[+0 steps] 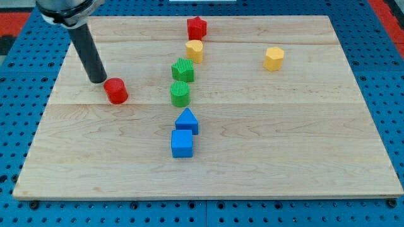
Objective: Slide the red circle to the bottom center
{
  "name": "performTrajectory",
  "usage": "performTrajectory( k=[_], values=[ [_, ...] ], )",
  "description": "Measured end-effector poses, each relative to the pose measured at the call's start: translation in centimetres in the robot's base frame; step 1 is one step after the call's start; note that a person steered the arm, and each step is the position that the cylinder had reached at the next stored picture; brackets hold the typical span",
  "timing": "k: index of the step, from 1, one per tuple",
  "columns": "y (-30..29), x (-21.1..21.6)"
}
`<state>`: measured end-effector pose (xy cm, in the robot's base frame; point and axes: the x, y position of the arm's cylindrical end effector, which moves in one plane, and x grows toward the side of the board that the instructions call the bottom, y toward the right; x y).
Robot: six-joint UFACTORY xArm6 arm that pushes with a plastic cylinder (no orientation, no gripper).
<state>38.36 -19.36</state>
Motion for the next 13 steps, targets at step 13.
performTrajectory(
  k=[13],
  values=[
    [29.8,14.1]
  ],
)
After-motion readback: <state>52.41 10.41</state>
